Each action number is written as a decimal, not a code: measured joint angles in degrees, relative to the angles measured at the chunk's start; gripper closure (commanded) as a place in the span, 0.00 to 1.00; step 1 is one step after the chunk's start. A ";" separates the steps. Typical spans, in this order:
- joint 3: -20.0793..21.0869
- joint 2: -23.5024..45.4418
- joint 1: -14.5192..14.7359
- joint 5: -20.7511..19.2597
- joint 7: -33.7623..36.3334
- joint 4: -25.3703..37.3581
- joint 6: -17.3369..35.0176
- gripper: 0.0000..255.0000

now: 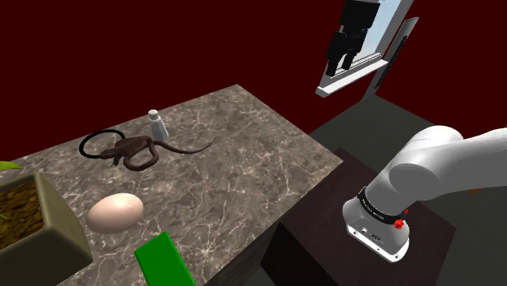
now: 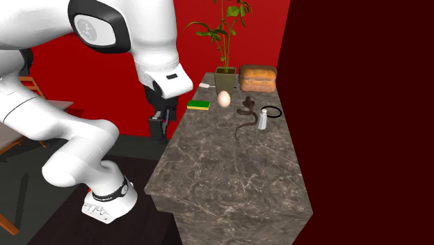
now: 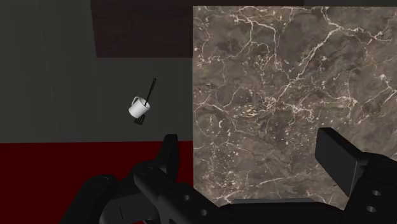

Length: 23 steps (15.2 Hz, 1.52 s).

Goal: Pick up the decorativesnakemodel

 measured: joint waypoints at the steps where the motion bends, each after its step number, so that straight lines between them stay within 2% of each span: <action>1: 0.00 0.00 0.00 0.00 0.00 0.00 0.00 0.00; 6: 3.53 4.29 1.91 2.09 2.06 -0.68 5.66 0.00; 13: 9.28 14.55 4.65 4.15 5.23 1.23 15.28 0.00; 18: 13.12 21.95 6.32 4.25 7.73 4.34 20.57 0.00; 23: 16.96 31.61 7.79 2.62 10.93 9.16 26.16 0.00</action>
